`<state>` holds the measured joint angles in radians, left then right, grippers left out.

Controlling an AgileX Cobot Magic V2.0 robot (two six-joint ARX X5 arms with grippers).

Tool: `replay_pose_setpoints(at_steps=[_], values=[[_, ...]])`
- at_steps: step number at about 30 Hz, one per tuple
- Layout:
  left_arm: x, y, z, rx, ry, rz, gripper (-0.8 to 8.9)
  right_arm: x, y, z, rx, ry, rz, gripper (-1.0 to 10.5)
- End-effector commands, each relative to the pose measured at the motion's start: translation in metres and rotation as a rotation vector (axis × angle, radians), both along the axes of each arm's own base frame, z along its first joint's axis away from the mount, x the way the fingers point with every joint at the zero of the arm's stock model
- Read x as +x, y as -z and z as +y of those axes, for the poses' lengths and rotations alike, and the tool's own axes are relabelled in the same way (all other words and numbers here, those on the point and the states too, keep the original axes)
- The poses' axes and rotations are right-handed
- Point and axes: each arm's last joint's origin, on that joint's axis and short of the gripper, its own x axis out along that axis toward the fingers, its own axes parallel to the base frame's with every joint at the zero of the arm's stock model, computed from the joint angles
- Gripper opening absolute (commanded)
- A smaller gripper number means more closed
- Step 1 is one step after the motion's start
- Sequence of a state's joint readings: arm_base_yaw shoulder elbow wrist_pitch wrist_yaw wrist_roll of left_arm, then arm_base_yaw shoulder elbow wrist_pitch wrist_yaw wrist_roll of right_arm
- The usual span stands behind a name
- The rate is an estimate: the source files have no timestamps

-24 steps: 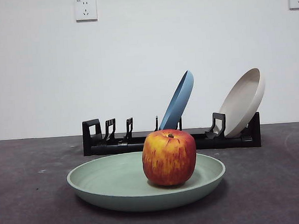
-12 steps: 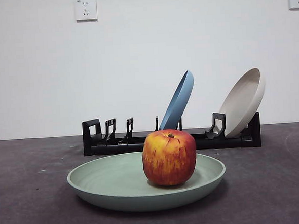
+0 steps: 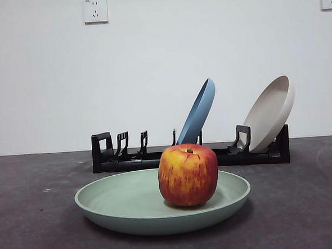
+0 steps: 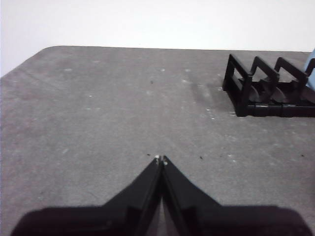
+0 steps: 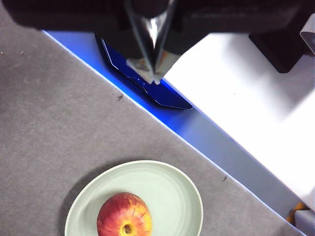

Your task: Take the green plate from the plate rack,put the plate on the table,take the apple from the table,put the apple in the plate

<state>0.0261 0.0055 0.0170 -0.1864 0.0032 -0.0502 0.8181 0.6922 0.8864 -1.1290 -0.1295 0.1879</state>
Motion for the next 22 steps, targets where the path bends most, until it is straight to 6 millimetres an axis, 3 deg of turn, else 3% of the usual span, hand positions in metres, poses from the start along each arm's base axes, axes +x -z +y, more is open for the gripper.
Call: replay_pose_setpoints(at_steps=[1, 22], values=[[0.0005, 0.0043, 0.0003, -0.009, -0.006, 0.009, -0.03, -0.0001, -0.0004, 0.0001, 0.005, 0.003, -0.002, 0.0], [0.0005, 0.0042, 0.0003, -0.009, -0.005, 0.009, -0.03, 0.0001, -0.0004, 0.0, -0.001, -0.003, -0.011, 0.0]])
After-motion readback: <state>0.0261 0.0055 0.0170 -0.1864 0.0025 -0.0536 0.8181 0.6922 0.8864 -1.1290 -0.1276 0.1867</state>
